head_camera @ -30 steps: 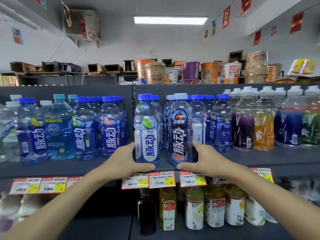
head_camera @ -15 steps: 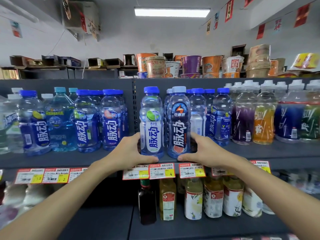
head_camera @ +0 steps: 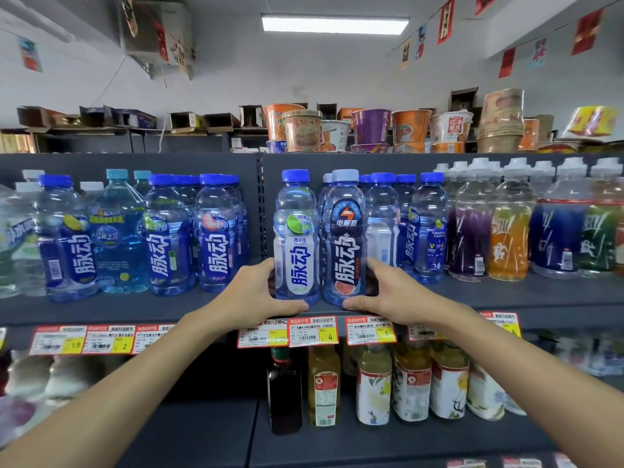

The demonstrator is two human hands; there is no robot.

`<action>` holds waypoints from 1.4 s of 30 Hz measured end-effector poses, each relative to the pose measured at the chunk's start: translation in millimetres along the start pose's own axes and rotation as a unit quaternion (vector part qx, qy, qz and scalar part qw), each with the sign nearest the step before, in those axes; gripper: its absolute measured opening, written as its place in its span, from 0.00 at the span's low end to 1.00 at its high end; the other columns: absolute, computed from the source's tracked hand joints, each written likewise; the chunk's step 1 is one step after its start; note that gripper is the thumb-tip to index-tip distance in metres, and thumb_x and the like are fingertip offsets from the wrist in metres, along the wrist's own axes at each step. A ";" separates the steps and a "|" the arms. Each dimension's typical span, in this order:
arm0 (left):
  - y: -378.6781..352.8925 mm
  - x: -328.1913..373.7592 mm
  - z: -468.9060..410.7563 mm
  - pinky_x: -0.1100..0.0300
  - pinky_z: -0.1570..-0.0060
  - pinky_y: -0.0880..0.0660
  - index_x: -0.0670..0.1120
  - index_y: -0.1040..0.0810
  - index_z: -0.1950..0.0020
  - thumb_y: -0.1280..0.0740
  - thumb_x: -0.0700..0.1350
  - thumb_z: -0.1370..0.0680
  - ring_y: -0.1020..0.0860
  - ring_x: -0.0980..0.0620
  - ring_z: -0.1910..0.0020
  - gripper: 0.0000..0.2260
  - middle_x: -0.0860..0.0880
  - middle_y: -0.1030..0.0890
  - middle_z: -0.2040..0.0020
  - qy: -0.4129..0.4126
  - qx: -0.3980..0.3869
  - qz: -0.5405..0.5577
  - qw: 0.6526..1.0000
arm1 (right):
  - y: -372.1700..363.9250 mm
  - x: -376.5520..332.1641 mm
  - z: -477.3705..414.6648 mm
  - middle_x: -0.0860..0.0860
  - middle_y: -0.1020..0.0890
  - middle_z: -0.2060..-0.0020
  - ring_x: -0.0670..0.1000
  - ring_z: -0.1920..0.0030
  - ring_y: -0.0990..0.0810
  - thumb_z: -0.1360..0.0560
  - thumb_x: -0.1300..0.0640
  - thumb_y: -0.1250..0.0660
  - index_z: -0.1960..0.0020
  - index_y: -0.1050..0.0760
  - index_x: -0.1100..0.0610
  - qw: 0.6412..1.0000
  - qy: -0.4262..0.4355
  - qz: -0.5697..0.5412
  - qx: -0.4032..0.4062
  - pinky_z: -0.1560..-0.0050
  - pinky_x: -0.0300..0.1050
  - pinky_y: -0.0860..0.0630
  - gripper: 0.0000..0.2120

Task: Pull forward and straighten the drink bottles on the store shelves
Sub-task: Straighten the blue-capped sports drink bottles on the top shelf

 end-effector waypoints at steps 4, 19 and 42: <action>0.2 -1.5 1.5 0.61 0.43 0.22 0.58 0.27 0.35 0.23 0.69 0.39 0.21 0.68 0.48 0.36 0.65 0.19 0.46 0.009 -0.001 -0.005 1.000 | -0.6 -1.8 1.0 0.38 0.21 0.40 0.34 0.45 0.23 0.30 0.42 0.24 0.31 0.33 0.45 1.000 -0.001 0.018 -0.007 0.46 0.31 0.28 0.32; 19.2 151.1 24.7 0.59 0.24 0.52 0.45 0.43 0.21 0.26 0.65 0.32 0.43 0.49 0.23 0.49 0.46 0.41 0.23 -0.231 0.277 -0.185 0.914 | 107.7 7.9 22.7 0.43 0.21 0.51 0.46 0.52 0.22 0.27 0.49 0.26 0.34 0.26 0.54 0.960 0.109 0.127 0.223 0.48 0.42 0.24 0.24; -52.6 190.4 -159.7 0.52 0.48 0.30 0.50 0.47 0.23 0.21 0.44 0.31 0.34 0.37 0.35 0.45 0.39 0.40 0.29 0.040 0.208 -0.151 0.966 | 192.5 34.5 -50.6 0.58 0.30 0.39 0.58 0.46 0.23 0.34 0.40 0.22 0.24 0.47 0.50 0.959 0.054 0.259 0.104 0.45 0.50 0.25 0.49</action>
Point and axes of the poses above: each hand's wrist, its own z-axis away from the middle knuckle, its own y-axis out of the back of the hand, x = y × z, the point moved 10 cm from there along -z, towards the middle knuckle
